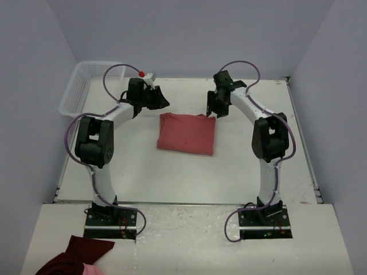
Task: Fold and stack the t-shirts
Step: Fold the long partially folded tshirt into a neat square
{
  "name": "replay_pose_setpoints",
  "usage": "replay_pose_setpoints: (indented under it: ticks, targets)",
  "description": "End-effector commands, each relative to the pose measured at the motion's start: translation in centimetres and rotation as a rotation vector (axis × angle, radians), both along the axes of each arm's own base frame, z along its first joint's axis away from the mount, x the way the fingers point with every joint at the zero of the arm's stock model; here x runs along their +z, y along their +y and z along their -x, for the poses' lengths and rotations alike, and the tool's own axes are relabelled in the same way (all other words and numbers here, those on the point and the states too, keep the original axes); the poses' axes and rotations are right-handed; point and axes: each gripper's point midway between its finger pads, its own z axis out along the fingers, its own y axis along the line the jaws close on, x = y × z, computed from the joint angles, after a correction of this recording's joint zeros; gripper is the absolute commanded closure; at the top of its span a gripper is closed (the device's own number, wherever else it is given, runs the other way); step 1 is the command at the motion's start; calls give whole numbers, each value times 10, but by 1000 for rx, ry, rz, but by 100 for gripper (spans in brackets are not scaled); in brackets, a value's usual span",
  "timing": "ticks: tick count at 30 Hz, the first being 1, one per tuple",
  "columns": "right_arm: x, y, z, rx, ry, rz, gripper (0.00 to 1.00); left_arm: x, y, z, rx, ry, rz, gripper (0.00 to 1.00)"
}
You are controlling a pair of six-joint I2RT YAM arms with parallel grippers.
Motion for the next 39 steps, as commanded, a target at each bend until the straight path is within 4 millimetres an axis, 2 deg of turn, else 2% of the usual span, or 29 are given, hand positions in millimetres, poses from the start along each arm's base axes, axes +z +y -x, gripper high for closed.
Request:
replay_pose_setpoints:
  ticks: [1, 7, 15, 20, 23, 24, 26, 27, 28, 34, 37, 39]
  targets:
    - [11, -1, -5, 4, -31, -13, 45, -8, -11, 6, -35, 17, 8, 61]
    - [2, -2, -16, -5, -11, -33, 50, -15, -11, 6, -38, 28, -3, 60]
    - [-26, -12, -23, -23, 43, -32, 54, -29, -8, 9, -34, 59, -60, 60]
    - [-37, -9, -29, -4, 57, -47, 56, -35, -7, 10, -33, 70, -69, 60]
    - [-38, -8, -35, -1, 52, -44, 63, -36, -8, 10, -37, 70, -69, 60]
    - [-36, -8, -38, 0, 41, -44, 72, -37, -8, 10, -36, 72, -70, 60]
    - [-36, -6, -41, 13, 36, -51, 77, -37, -8, 9, -35, 68, -74, 60]
    - [-33, -5, -44, 12, 27, -52, 91, -36, -7, 8, -34, 66, -77, 60]
    - [-34, -5, -45, 13, 24, -51, 100, -36, -6, 9, -32, 65, -82, 60]
    - [-28, -9, -43, 6, 14, -38, 100, -32, -3, 11, -23, 56, -123, 50]
    - [-26, -7, -41, 9, 11, -48, 100, -32, -3, 12, -18, 49, -147, 39]
    - [-26, -7, -41, 9, 11, -48, 100, -35, -3, 11, -13, 53, -165, 37]
